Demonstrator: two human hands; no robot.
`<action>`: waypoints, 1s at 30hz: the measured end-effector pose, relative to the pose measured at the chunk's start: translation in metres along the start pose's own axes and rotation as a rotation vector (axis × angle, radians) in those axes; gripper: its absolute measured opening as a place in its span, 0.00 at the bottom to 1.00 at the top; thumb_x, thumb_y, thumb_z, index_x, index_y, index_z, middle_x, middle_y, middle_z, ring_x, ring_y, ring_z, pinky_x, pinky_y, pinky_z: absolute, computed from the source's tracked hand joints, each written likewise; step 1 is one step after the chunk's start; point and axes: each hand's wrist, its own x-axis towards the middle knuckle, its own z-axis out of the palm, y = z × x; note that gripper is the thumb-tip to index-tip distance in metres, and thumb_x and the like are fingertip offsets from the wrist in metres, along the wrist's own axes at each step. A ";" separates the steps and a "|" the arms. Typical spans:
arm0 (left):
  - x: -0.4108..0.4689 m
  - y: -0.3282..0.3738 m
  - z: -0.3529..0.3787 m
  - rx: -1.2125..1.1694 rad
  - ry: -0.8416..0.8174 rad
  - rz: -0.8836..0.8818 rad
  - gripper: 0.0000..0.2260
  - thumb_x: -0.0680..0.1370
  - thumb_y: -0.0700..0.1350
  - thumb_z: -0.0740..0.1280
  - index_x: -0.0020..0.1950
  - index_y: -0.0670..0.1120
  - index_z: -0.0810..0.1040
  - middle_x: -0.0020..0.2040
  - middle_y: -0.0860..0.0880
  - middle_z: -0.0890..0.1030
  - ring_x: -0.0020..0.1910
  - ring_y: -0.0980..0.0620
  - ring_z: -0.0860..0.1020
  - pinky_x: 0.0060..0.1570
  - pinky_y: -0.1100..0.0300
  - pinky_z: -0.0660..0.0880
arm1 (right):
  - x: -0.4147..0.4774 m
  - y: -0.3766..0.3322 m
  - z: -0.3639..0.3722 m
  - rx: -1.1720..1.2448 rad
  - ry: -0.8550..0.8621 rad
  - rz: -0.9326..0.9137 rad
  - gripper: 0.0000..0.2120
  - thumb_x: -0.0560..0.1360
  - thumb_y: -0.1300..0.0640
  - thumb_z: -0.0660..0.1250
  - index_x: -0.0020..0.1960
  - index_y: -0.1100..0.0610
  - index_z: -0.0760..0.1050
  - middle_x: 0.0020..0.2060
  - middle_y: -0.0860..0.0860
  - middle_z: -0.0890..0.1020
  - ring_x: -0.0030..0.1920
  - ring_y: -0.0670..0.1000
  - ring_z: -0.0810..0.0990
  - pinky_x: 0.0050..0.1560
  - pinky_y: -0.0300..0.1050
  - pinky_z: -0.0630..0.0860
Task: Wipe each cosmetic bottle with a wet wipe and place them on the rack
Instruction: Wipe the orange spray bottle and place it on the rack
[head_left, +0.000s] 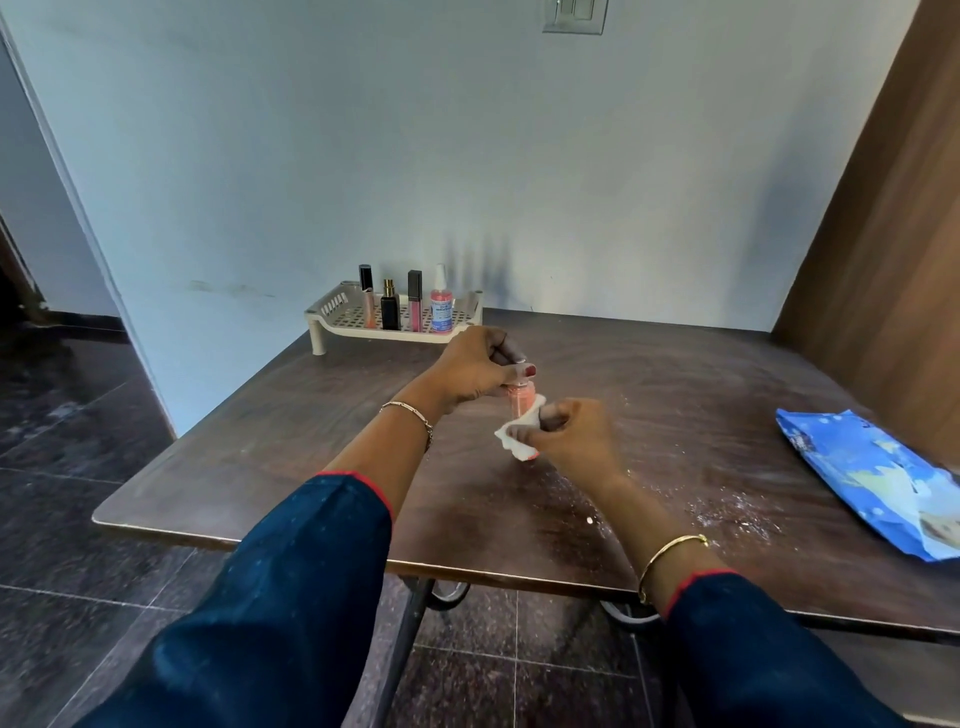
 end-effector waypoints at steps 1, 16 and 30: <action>-0.001 0.000 0.000 -0.005 0.006 0.004 0.07 0.72 0.37 0.72 0.47 0.36 0.77 0.36 0.47 0.79 0.31 0.61 0.80 0.35 0.64 0.80 | 0.000 0.002 0.000 -0.030 -0.002 -0.004 0.15 0.63 0.54 0.80 0.28 0.61 0.77 0.25 0.49 0.75 0.27 0.46 0.69 0.29 0.46 0.67; -0.034 0.022 0.008 -0.180 0.108 0.050 0.06 0.73 0.39 0.72 0.46 0.37 0.79 0.36 0.46 0.80 0.31 0.60 0.79 0.33 0.67 0.77 | -0.023 -0.026 0.009 -0.487 0.185 -0.301 0.20 0.79 0.46 0.44 0.57 0.56 0.68 0.48 0.51 0.79 0.52 0.53 0.75 0.57 0.55 0.60; -0.055 0.031 0.000 -0.496 0.081 0.051 0.03 0.75 0.34 0.68 0.44 0.41 0.78 0.40 0.46 0.80 0.37 0.56 0.82 0.42 0.60 0.81 | -0.057 -0.016 -0.010 -0.504 0.047 -0.157 0.16 0.80 0.46 0.44 0.51 0.53 0.66 0.45 0.48 0.74 0.53 0.51 0.73 0.64 0.52 0.55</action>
